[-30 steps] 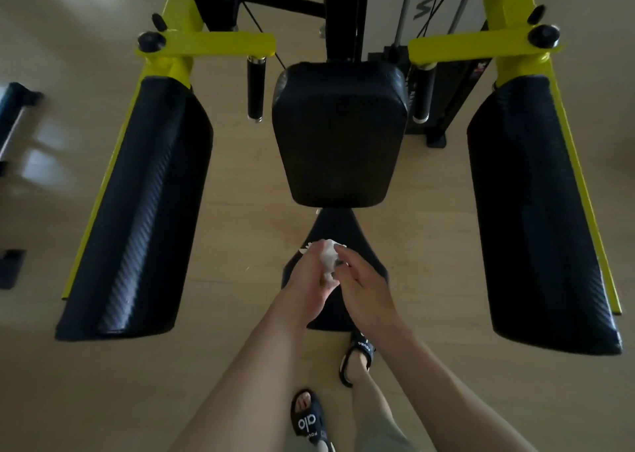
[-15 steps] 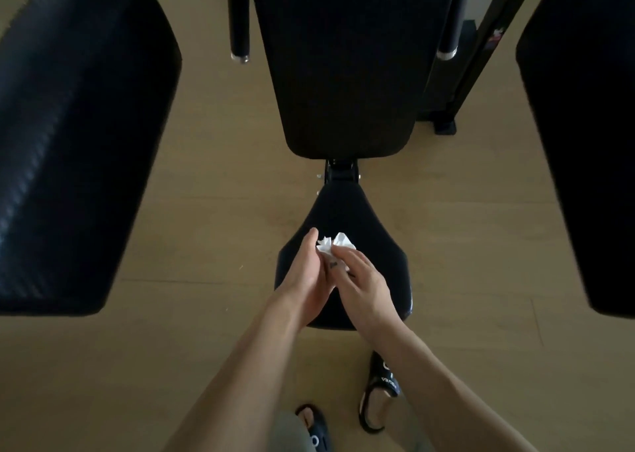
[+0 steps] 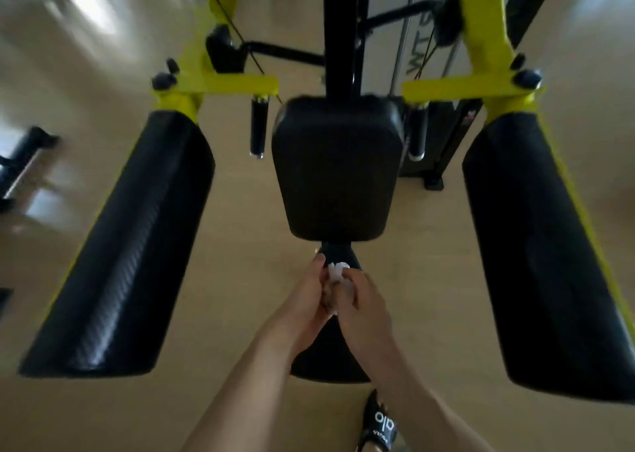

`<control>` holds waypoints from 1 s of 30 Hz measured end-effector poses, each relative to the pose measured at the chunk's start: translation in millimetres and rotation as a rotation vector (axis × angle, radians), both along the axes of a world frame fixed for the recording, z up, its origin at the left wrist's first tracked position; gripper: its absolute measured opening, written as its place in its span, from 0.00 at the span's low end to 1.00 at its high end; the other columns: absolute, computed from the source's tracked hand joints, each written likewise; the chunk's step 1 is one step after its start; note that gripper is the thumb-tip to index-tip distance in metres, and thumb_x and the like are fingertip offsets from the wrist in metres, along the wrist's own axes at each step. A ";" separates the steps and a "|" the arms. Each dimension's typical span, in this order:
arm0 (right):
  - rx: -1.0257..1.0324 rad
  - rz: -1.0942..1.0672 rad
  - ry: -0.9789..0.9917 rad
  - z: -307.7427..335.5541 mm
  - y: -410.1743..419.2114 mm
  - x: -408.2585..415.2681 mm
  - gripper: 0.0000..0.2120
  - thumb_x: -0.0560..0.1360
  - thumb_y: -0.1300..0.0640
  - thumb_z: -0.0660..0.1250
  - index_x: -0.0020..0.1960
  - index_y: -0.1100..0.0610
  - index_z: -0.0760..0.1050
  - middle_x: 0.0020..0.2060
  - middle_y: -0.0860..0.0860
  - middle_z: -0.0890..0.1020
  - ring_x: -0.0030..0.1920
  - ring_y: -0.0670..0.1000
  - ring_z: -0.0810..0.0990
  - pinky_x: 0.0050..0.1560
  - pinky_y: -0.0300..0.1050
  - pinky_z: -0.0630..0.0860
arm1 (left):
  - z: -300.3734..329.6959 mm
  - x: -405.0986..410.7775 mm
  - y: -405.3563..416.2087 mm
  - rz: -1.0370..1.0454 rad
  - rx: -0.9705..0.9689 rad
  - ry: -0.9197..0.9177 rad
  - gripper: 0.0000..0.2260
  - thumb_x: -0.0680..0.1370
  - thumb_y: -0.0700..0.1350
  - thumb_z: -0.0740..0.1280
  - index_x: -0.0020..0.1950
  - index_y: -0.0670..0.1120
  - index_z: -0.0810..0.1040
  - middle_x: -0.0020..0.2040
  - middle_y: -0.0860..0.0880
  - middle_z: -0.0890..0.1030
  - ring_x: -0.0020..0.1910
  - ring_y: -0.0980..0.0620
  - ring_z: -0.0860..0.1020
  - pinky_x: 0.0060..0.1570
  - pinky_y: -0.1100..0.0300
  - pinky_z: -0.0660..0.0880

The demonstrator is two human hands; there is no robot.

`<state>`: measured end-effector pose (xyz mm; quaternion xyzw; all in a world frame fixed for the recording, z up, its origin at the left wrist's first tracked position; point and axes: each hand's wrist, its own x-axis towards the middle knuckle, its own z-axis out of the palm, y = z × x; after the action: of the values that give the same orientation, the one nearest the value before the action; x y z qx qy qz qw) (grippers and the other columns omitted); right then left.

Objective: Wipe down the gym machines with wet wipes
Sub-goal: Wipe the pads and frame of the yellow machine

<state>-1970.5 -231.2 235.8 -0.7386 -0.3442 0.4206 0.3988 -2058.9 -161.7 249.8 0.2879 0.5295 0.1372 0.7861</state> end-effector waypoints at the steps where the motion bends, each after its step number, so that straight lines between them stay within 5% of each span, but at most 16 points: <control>1: 0.033 -0.012 -0.013 21.4 6.7 5.3 0.12 0.84 0.53 0.59 0.64 0.51 0.77 0.55 0.46 0.78 0.54 0.43 0.78 0.52 0.31 0.73 | 26.4 8.8 9.3 -0.015 0.024 0.011 0.25 0.86 0.58 0.52 0.65 0.42 0.80 0.53 0.45 0.86 0.54 0.51 0.84 0.61 0.53 0.75; 4: 0.146 -0.029 -0.008 80.8 23.5 21.7 0.13 0.83 0.53 0.61 0.66 0.46 0.75 0.56 0.44 0.78 0.56 0.44 0.79 0.58 0.46 0.79 | 96.9 31.9 30.9 -0.057 0.112 0.075 0.21 0.84 0.59 0.57 0.56 0.47 0.85 0.53 0.47 0.87 0.55 0.50 0.84 0.62 0.54 0.76; 7: 0.260 -0.057 -0.078 125.6 39.1 37.9 0.09 0.81 0.55 0.63 0.59 0.48 0.78 0.52 0.44 0.80 0.52 0.43 0.79 0.52 0.47 0.80 | 158.3 43.8 43.2 -0.187 0.277 0.139 0.24 0.85 0.56 0.55 0.44 0.41 0.82 0.44 0.48 0.87 0.51 0.51 0.83 0.58 0.55 0.76; 10: 0.335 -0.101 -0.106 159.7 56.9 49.9 0.07 0.81 0.57 0.63 0.51 0.48 0.79 0.46 0.45 0.81 0.47 0.44 0.80 0.46 0.41 0.79 | 196.5 49.1 60.0 -0.254 0.373 0.112 0.25 0.86 0.55 0.54 0.51 0.37 0.82 0.51 0.43 0.86 0.54 0.46 0.81 0.61 0.52 0.77; 14: 0.407 -0.193 -0.105 196.4 86.6 57.2 0.06 0.81 0.56 0.65 0.52 0.46 0.78 0.43 0.43 0.83 0.45 0.42 0.81 0.42 0.34 0.78 | 228.9 52.9 93.2 -0.327 0.540 0.099 0.19 0.84 0.52 0.58 0.52 0.41 0.83 0.50 0.43 0.85 0.50 0.47 0.81 0.50 0.56 0.79; 17: 0.450 -0.260 -0.096 217.8 109.7 56.7 0.06 0.82 0.55 0.66 0.58 0.48 0.76 0.42 0.43 0.81 0.42 0.37 0.79 0.38 0.29 0.74 | 241.5 53.8 122.9 -0.338 0.643 0.149 0.15 0.82 0.55 0.61 0.59 0.49 0.80 0.55 0.46 0.83 0.55 0.49 0.83 0.58 0.50 0.80; 21: 0.439 -0.323 -0.078 228.3 143.9 53.6 0.06 0.81 0.56 0.65 0.56 0.48 0.78 0.40 0.45 0.81 0.38 0.37 0.78 0.36 0.29 0.73 | 247.1 51.5 158.1 -0.322 0.747 0.210 0.14 0.73 0.55 0.62 0.54 0.51 0.78 0.52 0.47 0.83 0.54 0.48 0.82 0.60 0.44 0.79; 30: 0.240 -0.367 0.309 212.4 189.5 95.5 0.07 0.76 0.59 0.71 0.53 0.51 0.83 0.46 0.53 0.87 0.51 0.56 0.87 0.56 0.56 0.83 | 217.5 47.0 209.1 -0.362 0.791 0.247 0.11 0.82 0.46 0.61 0.55 0.53 0.83 0.52 0.52 0.84 0.53 0.53 0.81 0.59 0.51 0.79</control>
<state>-1875.0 -41.7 448.2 -0.6631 -0.1867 0.4053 0.6010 -2012.0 47.4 467.4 0.6684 0.4673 0.1540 0.5578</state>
